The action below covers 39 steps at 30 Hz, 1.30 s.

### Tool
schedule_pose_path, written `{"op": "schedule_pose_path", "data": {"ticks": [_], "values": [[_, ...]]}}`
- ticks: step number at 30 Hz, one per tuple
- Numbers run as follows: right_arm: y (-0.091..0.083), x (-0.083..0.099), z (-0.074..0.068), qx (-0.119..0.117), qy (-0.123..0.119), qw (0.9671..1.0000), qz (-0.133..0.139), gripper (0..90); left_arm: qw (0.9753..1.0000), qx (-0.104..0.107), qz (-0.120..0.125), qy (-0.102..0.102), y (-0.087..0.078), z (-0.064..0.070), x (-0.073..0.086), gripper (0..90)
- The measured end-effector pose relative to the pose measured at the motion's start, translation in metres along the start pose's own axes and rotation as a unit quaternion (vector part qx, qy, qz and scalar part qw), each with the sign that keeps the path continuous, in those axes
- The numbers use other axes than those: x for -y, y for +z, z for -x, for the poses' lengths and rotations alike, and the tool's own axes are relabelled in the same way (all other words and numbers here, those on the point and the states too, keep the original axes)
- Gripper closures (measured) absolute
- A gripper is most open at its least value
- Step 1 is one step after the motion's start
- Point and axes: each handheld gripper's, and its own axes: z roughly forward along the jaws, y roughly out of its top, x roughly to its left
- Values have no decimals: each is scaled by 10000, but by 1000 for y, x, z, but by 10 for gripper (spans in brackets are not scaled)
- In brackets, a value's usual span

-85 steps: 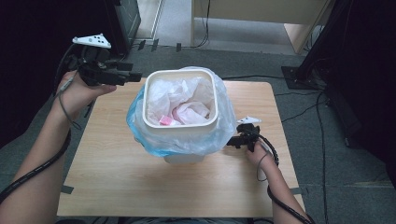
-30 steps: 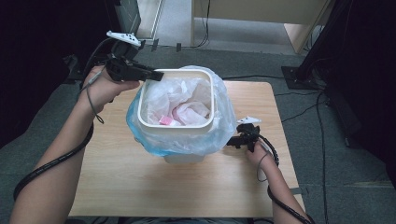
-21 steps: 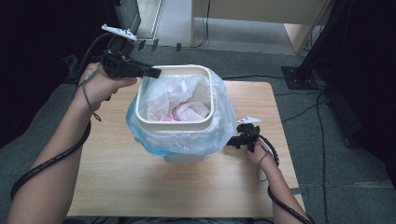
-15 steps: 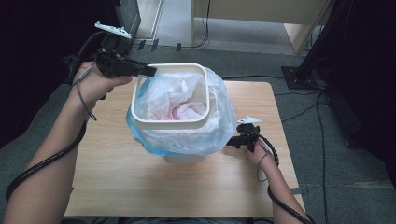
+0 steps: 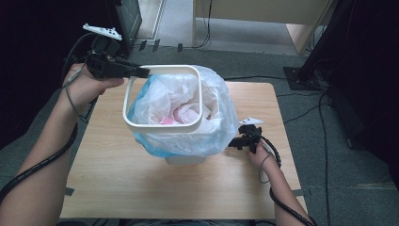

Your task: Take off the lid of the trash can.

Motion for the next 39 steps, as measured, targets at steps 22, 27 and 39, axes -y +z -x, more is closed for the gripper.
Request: {"op": "schedule_pose_path", "data": {"ticks": [22,27,39], "values": [[0,0,0,0,5,10000,-1,0,9997,-116,181,-151,-32,-14,28,752],[0,0,0,0,4,10000,-1,0,9996,-90,167,-190,-38,-17,35,752],[0,0,0,1,5,10000,-1,0,9993,-187,147,-273,-47,-24,56,753]]}}
